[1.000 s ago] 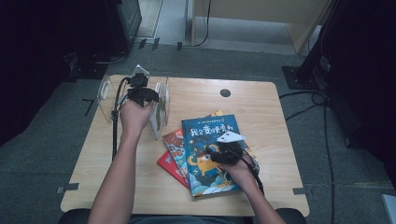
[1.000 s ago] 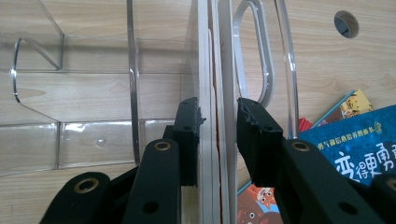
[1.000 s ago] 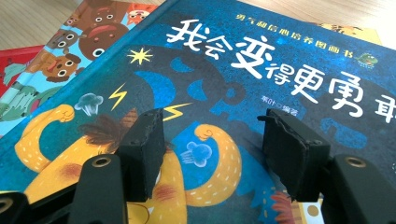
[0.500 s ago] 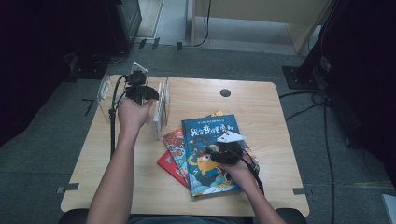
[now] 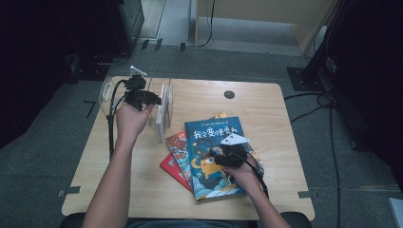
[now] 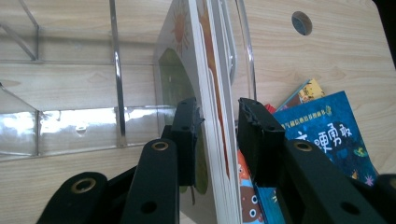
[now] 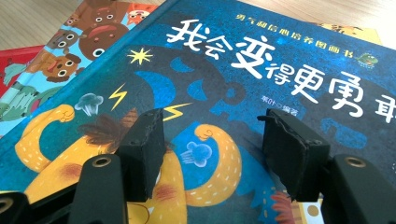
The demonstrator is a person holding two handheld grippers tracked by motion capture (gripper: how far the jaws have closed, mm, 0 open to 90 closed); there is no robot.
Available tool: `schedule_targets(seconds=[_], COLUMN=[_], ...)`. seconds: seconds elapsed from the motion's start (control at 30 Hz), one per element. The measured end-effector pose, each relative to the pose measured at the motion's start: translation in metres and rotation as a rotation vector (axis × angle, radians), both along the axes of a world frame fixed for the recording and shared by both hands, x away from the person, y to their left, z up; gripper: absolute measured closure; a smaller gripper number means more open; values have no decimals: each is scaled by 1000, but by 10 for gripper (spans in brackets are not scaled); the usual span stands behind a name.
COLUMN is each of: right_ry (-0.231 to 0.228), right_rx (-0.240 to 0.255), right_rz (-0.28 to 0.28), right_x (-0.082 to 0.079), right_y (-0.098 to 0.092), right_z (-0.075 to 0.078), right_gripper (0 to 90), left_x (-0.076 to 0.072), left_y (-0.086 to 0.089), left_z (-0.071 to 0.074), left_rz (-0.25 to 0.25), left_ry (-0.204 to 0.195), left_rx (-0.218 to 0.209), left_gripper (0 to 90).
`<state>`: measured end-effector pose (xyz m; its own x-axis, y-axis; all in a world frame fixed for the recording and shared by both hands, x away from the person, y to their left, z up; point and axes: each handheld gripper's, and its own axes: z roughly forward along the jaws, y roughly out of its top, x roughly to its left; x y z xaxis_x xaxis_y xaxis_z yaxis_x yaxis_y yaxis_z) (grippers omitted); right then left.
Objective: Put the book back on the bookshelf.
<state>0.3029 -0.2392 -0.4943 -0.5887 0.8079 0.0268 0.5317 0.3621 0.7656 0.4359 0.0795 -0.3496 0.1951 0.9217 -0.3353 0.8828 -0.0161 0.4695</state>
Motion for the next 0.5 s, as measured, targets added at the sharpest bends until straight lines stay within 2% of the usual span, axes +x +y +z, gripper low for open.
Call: schedule_targets(seconds=[0.07,0.2,0.4,0.5], right_ry=[0,1,2,1], right_rx=[1,3,4,1], right_rz=[-1,0,7,20], right_x=[0,0,1,1], right_y=[0,-1,-2,-4], right_z=[0,0,0,1], right_gripper=[392,397,412,414], left_x=[-6,-13,-26,-34], left_y=[5,6,4,4], left_z=[0,3,7,5], left_rz=[-3,-9,-47,-62], left_ry=[0,-11,-15,-20], left_rx=[-22,-22,-38,-68], left_gripper=[682,677,665,645])
